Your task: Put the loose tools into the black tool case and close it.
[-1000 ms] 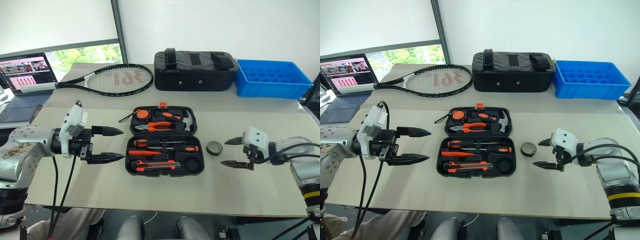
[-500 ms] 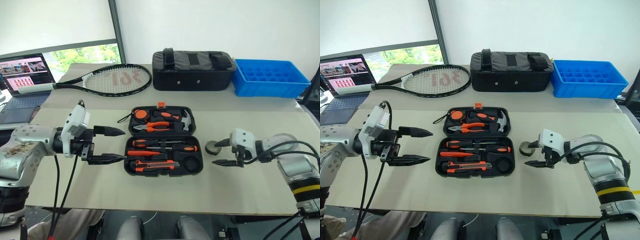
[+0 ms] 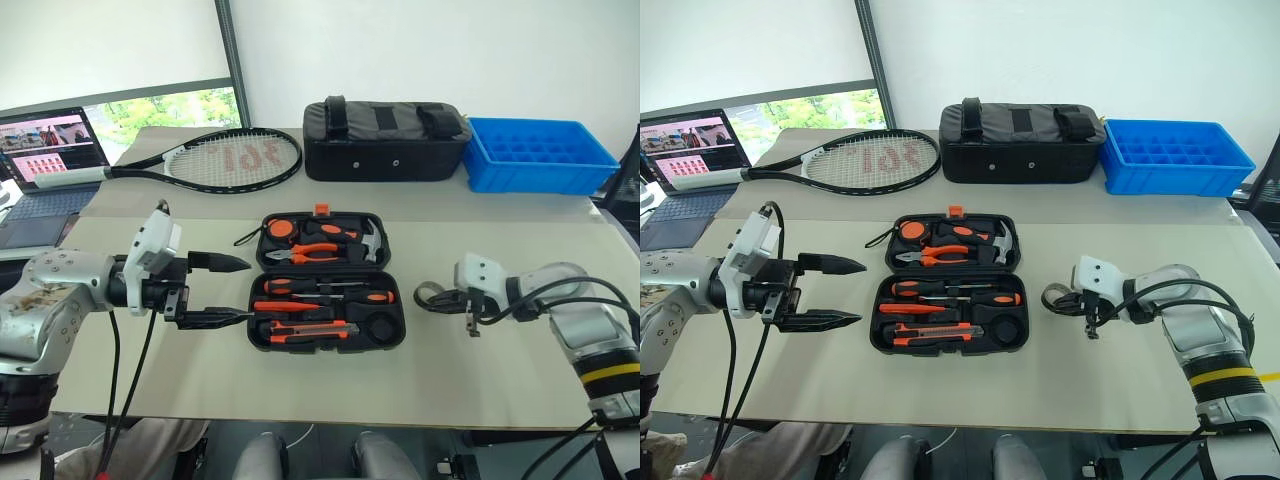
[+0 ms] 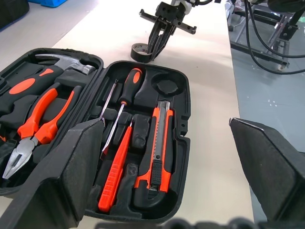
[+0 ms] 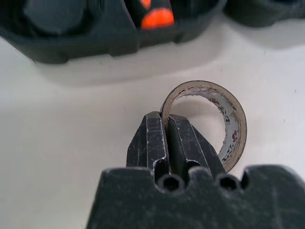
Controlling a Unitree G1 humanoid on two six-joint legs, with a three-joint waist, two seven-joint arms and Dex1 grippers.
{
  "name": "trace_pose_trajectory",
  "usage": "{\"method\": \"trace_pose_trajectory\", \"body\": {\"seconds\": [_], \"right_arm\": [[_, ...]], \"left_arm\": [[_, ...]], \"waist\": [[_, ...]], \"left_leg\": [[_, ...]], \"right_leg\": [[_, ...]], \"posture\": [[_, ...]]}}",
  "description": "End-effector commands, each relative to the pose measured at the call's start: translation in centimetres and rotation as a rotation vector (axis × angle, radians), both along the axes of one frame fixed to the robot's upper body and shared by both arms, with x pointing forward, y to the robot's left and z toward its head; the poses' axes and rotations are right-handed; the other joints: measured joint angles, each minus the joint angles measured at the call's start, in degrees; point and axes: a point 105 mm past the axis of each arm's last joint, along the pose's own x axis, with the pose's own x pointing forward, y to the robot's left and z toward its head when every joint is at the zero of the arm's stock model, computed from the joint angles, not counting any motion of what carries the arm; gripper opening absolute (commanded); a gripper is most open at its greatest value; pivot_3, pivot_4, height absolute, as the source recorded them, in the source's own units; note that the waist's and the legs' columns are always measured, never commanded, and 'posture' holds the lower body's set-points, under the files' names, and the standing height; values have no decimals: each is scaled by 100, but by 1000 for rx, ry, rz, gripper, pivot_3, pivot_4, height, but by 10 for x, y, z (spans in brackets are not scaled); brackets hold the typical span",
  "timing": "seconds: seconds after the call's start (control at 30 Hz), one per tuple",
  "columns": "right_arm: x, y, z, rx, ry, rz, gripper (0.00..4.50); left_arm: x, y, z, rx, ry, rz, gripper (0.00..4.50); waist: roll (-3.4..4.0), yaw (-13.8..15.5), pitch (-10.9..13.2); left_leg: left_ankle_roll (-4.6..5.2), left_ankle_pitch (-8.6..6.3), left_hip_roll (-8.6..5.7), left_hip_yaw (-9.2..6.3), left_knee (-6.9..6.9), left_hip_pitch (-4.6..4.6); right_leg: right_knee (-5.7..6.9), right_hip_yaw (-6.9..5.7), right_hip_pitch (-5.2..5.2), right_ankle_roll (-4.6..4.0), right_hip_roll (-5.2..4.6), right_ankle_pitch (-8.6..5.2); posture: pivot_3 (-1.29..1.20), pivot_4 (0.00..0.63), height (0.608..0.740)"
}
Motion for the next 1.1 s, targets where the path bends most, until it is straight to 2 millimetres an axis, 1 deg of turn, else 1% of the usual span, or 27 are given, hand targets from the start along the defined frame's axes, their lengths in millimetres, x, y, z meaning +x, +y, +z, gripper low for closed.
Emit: {"method": "trace_pose_trajectory", "body": {"seconds": [0.03,0.13,0.2,0.27,0.37,0.47,0.5,0.57,0.7,0.73,0.8,0.83,0.87,0.9,1.0,1.07,1.1], "right_arm": [[-11,19,37,54,-51,87,30],[-32,42,43,60,1,175,30],[-43,56,41,54,26,226,30],[-49,67,34,40,27,257,30],[-50,72,23,21,23,260,30],[-51,72,13,-10,21,267,30],[-51,73,12,-8,22,269,605],[-53,76,12,2,24,273,976],[-56,80,16,19,24,292,2421],[-56,81,21,42,20,291,2670],[-51,79,33,80,7,267,3503],[-46,77,39,100,-5,242,3793],[-38,75,45,123,-32,203,4155],[-26,70,49,138,-54,149,4407],[0,57,56,212,-60,-2,4460],[26,47,63,320,-69,-142,4460],[39,43,66,380,-54,-220,4460]], "left_arm": [[-4,-2,5,18,-38,-24,4500],[-4,-2,4,21,-35,-26,4500],[-3,-3,3,22,-35,-28,4500],[-3,-4,3,23,-36,-31,4500],[-2,-4,3,22,-38,-33,4500],[-2,-3,4,26,-42,-30,4500],[-2,-3,3,28,-42,-29,4500],[-2,-2,3,31,-42,-28,4500],[-1,-1,3,32,-42,-26,4500],[-1,-1,3,33,-43,-25,4500],[1,1,3,31,-48,-14,4500],[4,1,2,27,-54,2,4500],[8,2,2,20,-62,26,4500],[15,4,0,12,-71,74,4500],[36,10,-9,4,-83,209,4500],[48,14,-17,-48,-59,270,4500],[55,17,-22,-61,-44,304,4500]], "waist": [[0,4,0],[0,11,0],[0,17,0],[-3,16,1],[-7,11,2],[-7,16,3],[-7,17,3],[-7,19,3],[-9,10,3],[-9,9,3],[-9,7,3],[-9,7,4],[-9,9,4],[-9,7,4],[-12,11,4],[-14,13,3],[-14,12,3]], "left_leg": [[0,0,0,0,0,0],[0,0,1,-1,-1,-3],[0,0,2,-2,-2,-2],[0,0,3,-2,-2,-2],[0,0,3,-2,-2,-3],[0,0,2,-1,-2,-7],[0,0,2,-1,-1,-8],[0,0,1,-1,-1,-12],[0,0,4,-1,-2,-10],[0,0,5,-1,-2,-10],[0,0,5,-1,-2,-10],[0,0,5,-1,-2,-10],[0,0,5,-1,-2,-10],[0,0,5,-1,-1,-10],[0,0,5,-1,2,-3],[0,0,5,-1,1,1],[0,0,4,0,2,0]], "right_leg": [[0,0,0,0,0,0],[0,-1,-2,0,0,0],[0,-3,-2,0,0,0],[-1,-4,-2,1,0,-1],[-2,-4,-5,3,0,-2],[-1,-2,-12,3,-1,-2],[-1,-3,-13,2,-1,-2],[-1,-2,-18,2,-1,-2],[1,-3,-18,2,1,-2],[1,-3,-18,2,1,-2],[1,-4,-18,2,2,-2],[1,-4,-18,2,2,-2],[1,-3,-18,2,2,-2],[1,-4,-18,2,1,-2],[3,-4,-11,1,1,-2],[2,-4,-7,-5,1,2],[3,-4,-8,-24,2,13]], "posture": [[0,150,708],[0,150,708],[0,150,708],[0,150,708],[0,150,708],[0,150,708],[0,150,708],[0,150,708],[0,150,708],[0,150,708],[0,150,708],[0,150,708],[0,150,708],[0,150,708],[0,150,708],[0,150,708],[0,150,708]]}}
